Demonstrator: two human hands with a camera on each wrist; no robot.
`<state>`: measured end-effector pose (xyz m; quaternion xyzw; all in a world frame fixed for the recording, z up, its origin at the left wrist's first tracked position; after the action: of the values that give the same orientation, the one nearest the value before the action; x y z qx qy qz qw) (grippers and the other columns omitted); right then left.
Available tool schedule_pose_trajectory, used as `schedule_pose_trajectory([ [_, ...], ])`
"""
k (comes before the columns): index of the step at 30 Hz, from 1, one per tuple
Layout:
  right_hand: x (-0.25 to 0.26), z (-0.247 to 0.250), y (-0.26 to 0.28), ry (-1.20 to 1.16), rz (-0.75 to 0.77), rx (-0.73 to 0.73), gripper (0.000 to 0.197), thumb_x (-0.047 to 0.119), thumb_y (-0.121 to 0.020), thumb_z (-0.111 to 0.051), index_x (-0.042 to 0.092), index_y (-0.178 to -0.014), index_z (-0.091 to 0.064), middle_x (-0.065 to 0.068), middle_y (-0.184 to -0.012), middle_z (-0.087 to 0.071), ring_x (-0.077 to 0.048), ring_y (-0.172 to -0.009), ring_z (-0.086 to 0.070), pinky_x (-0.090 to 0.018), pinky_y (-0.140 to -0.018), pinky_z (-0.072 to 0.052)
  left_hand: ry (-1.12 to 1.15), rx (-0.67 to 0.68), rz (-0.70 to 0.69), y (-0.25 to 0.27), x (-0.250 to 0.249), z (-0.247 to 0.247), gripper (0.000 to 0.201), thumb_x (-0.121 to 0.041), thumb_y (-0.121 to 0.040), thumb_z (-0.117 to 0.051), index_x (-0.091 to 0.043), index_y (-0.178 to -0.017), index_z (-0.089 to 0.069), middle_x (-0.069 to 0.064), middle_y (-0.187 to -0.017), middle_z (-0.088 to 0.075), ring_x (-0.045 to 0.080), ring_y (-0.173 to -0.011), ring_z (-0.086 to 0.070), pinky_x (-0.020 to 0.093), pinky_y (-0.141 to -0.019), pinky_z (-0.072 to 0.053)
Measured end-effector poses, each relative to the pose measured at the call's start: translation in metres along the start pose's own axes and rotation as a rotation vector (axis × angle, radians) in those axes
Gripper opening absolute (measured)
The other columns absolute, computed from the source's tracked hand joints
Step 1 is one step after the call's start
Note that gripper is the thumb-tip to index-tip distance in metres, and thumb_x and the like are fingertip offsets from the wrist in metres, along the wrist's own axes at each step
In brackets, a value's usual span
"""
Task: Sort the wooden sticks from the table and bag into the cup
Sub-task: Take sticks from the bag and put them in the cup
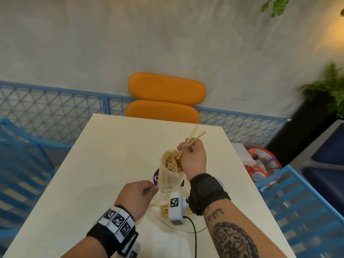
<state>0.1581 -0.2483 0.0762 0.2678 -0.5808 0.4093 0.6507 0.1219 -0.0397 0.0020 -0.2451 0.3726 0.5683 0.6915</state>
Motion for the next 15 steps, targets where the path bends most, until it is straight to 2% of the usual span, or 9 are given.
schedule_pose_trajectory([
  [2,-0.001,0.001,0.001,0.052,0.016,0.009,0.011,0.011,-0.099,-0.054,0.017,-0.108,-0.055,0.005,-0.097,-0.067,-0.001,-0.087,-0.064,-0.026,-0.087,-0.050,-0.006,0.001,-0.002,0.000,0.000,0.001,0.029,-0.045,-0.095,-0.059,-0.023,-0.079,-0.070,0.002,-0.074,-0.070,0.015,-0.071,-0.065,0.033,-0.073,-0.054],
  [5,0.002,0.008,0.005,0.137,0.109,0.030,0.014,0.014,-0.100,-0.052,0.023,-0.110,-0.053,0.005,-0.096,-0.068,-0.007,-0.091,-0.066,-0.019,-0.079,-0.048,-0.018,0.007,-0.003,0.000,-0.001,0.001,0.029,-0.046,-0.095,-0.057,-0.025,-0.080,-0.070,0.000,-0.075,-0.070,0.013,-0.072,-0.065,0.033,-0.074,-0.055],
  [8,0.001,0.011,0.015,0.254,0.163,0.079,0.010,0.020,-0.099,-0.056,0.025,-0.107,-0.054,0.009,-0.091,-0.066,-0.007,-0.087,-0.064,-0.025,-0.075,-0.050,-0.006,0.000,-0.004,-0.001,-0.003,0.002,0.028,-0.046,-0.095,-0.058,-0.027,-0.079,-0.070,-0.001,-0.073,-0.069,0.013,-0.071,-0.064,0.032,-0.073,-0.055],
  [11,-0.006,0.008,0.022,0.407,0.185,0.131,0.028,0.021,-0.097,-0.059,0.029,-0.122,-0.050,0.011,-0.093,-0.063,-0.011,-0.089,-0.062,-0.036,-0.081,-0.055,-0.009,0.002,-0.007,-0.001,-0.004,0.001,0.027,-0.046,-0.095,-0.059,-0.030,-0.075,-0.068,-0.003,-0.070,-0.068,0.009,-0.068,-0.063,0.026,-0.069,-0.052],
  [13,-0.008,0.010,0.021,0.369,0.155,0.120,0.047,0.017,-0.096,-0.061,0.032,-0.137,-0.044,0.009,-0.108,-0.061,-0.010,-0.103,-0.059,-0.031,-0.092,-0.052,-0.015,0.002,-0.011,-0.002,-0.004,0.000,0.028,-0.046,-0.095,-0.059,-0.030,-0.073,-0.067,-0.004,-0.069,-0.067,0.009,-0.067,-0.062,0.025,-0.067,-0.051],
  [15,-0.007,0.013,0.019,0.330,0.141,0.123,0.057,0.012,-0.096,-0.060,0.031,-0.145,-0.038,0.008,-0.118,-0.058,-0.006,-0.111,-0.054,-0.022,-0.095,-0.045,-0.018,-0.001,-0.012,-0.002,-0.004,0.000,0.028,-0.045,-0.095,-0.059,-0.031,-0.073,-0.066,-0.004,-0.068,-0.067,0.009,-0.066,-0.061,0.024,-0.067,-0.050],
])
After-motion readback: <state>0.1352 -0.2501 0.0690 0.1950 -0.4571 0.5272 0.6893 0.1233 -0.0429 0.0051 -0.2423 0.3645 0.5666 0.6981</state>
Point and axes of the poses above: each hand's wrist, its own y-axis away from the middle knuckle, its own z-axis out of the back of the hand, x = y × z, the point moved 7 cm from there along -y, towards the middle knuckle
